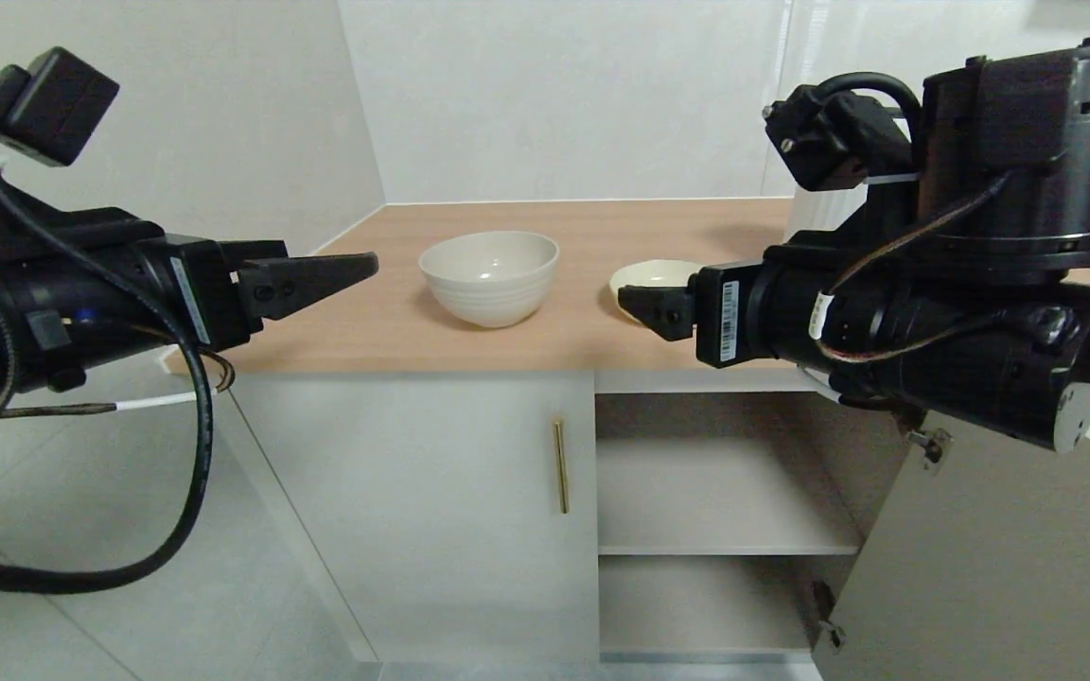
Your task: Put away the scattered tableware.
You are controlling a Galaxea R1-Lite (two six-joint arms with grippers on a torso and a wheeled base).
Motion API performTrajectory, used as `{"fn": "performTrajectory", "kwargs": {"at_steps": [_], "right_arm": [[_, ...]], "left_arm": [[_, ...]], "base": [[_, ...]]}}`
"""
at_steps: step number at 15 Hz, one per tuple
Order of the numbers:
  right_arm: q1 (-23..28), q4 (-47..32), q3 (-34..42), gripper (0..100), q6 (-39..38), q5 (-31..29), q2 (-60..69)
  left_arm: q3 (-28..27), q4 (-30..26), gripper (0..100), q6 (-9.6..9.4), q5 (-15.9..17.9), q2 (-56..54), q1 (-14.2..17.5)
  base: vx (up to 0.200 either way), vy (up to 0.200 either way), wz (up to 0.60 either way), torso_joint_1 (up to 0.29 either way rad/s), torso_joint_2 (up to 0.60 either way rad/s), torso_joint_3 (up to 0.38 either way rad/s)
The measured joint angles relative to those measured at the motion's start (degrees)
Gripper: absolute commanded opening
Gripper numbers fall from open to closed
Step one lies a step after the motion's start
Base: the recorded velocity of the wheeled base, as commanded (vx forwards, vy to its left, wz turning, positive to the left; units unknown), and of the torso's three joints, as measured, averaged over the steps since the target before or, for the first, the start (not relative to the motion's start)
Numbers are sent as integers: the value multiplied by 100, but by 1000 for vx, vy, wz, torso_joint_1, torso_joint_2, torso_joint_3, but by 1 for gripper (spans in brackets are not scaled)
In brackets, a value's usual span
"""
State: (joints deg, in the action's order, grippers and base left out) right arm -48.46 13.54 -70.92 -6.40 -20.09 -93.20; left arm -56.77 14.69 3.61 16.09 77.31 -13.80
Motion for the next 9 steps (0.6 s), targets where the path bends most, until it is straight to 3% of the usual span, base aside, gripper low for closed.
{"fn": "performTrajectory", "kwargs": {"at_steps": [3,7,9], "right_arm": [[89,46,-112,100,350,-55,127],[350,-734,-846,100,285,-301,127],[664,-1007,-1328,100,148,-380,-46]], "left_arm": [[-907,-706,100,219,-44,284,61],[-3388,-3239,100,345,-79,861,217],[-4301,-4290,100,424,-383,1285,261]], "base": [[0,0,0,11,-28,-20],[0,0,0,0,0,0],[0,0,0,0,0,0]]}}
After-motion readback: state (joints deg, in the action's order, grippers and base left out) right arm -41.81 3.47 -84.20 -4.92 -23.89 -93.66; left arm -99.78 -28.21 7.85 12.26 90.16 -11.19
